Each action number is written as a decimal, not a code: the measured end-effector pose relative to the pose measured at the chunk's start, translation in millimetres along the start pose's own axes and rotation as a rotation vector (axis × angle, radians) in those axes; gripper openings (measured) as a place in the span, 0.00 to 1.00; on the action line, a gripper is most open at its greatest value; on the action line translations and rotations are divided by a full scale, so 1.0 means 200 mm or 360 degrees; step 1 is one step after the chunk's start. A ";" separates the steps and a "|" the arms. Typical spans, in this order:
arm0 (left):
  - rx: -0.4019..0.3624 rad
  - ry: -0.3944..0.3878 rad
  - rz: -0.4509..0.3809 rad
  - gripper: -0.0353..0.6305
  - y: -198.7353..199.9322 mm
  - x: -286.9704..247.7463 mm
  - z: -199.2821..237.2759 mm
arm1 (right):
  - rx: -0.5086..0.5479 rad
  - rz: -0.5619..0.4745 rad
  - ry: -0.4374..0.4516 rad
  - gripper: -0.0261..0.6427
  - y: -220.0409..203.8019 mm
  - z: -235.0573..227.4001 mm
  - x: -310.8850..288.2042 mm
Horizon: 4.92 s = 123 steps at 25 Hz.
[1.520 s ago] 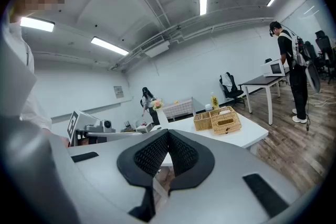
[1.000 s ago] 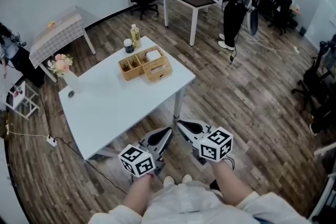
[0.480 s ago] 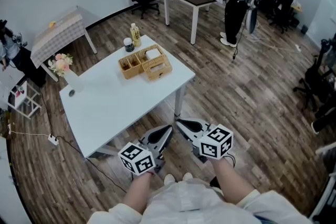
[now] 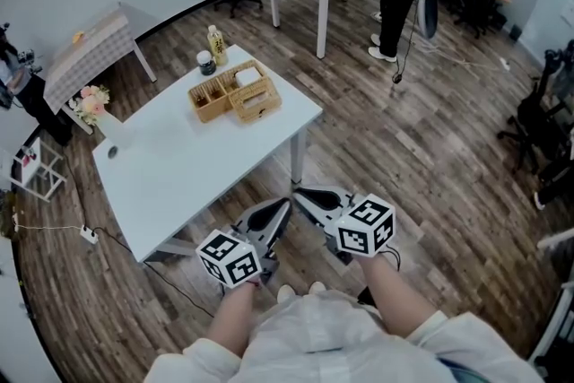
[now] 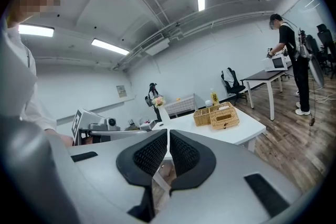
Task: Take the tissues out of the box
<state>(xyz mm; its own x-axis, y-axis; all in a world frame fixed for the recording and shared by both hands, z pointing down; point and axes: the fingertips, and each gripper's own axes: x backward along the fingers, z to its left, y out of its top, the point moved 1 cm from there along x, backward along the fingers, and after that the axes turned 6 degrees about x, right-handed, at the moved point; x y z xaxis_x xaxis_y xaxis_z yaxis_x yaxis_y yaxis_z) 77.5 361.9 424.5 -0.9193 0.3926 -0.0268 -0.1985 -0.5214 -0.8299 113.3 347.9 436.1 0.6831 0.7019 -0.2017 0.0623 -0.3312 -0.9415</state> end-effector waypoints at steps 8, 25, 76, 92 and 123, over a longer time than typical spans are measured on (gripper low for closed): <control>-0.0031 0.0003 0.0000 0.06 -0.03 -0.12 -0.05 | 0.0035 -0.0006 0.0036 0.09 0.01 -0.06 0.07; 0.0010 0.0050 -0.0060 0.06 0.06 -0.27 0.16 | 0.0090 0.0028 0.0073 0.09 0.06 -0.28 -0.10; 0.0262 0.0113 -0.0052 0.06 0.92 -0.58 1.88 | -0.0033 0.0339 0.0175 0.09 0.38 -1.20 -1.79; 0.0304 0.0207 -0.0066 0.06 0.97 -0.53 2.02 | -0.0031 0.0664 -0.0212 0.32 0.23 -1.61 -1.98; 0.0389 0.0116 0.0001 0.06 1.05 -0.59 2.32 | 0.0085 0.1330 -0.0774 0.57 -0.07 -1.86 -2.11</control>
<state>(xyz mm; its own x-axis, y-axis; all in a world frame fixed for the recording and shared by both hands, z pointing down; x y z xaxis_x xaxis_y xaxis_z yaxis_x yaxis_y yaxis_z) -12.5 -146.0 512.8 -0.8944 0.4411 -0.0744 -0.2824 -0.6858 -0.6707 94.8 -177.8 635.7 0.1153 0.4411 -0.8900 -0.3480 -0.8213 -0.4521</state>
